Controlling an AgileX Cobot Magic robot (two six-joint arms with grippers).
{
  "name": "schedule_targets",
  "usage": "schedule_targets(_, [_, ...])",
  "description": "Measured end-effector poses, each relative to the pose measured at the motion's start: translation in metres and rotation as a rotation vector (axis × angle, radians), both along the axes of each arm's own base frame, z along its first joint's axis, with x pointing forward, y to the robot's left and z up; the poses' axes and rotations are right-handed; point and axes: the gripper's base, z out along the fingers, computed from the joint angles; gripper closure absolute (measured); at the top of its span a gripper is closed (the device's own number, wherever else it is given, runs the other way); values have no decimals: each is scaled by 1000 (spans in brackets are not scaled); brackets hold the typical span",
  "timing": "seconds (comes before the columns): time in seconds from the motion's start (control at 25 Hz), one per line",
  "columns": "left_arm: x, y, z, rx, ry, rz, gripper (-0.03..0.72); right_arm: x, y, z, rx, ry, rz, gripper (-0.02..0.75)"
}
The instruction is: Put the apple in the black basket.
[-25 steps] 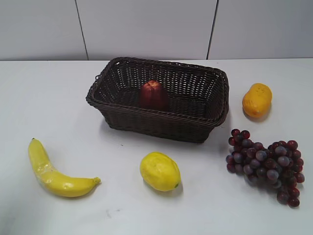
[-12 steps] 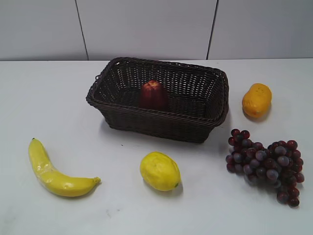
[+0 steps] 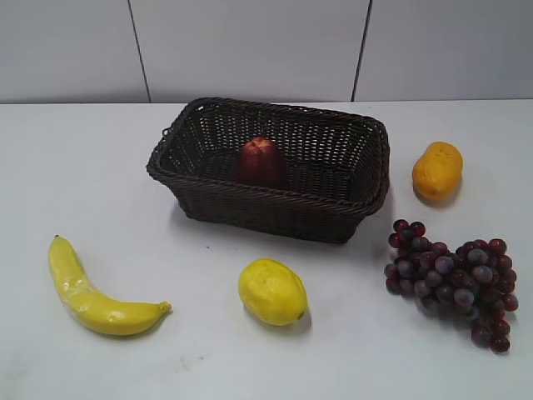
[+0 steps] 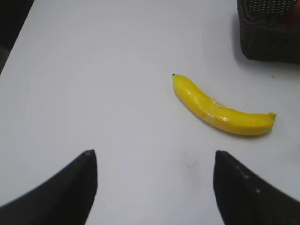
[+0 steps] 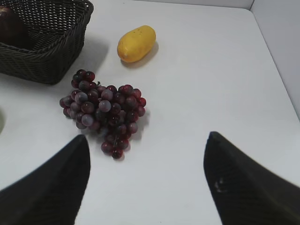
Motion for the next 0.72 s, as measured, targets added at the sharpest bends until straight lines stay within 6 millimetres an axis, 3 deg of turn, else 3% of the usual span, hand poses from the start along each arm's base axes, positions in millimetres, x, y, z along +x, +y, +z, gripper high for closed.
schedule_targets(0.72, [3, 0, -3, -5, -36, 10, 109, 0, 0, 0, 0, 0, 0, 167])
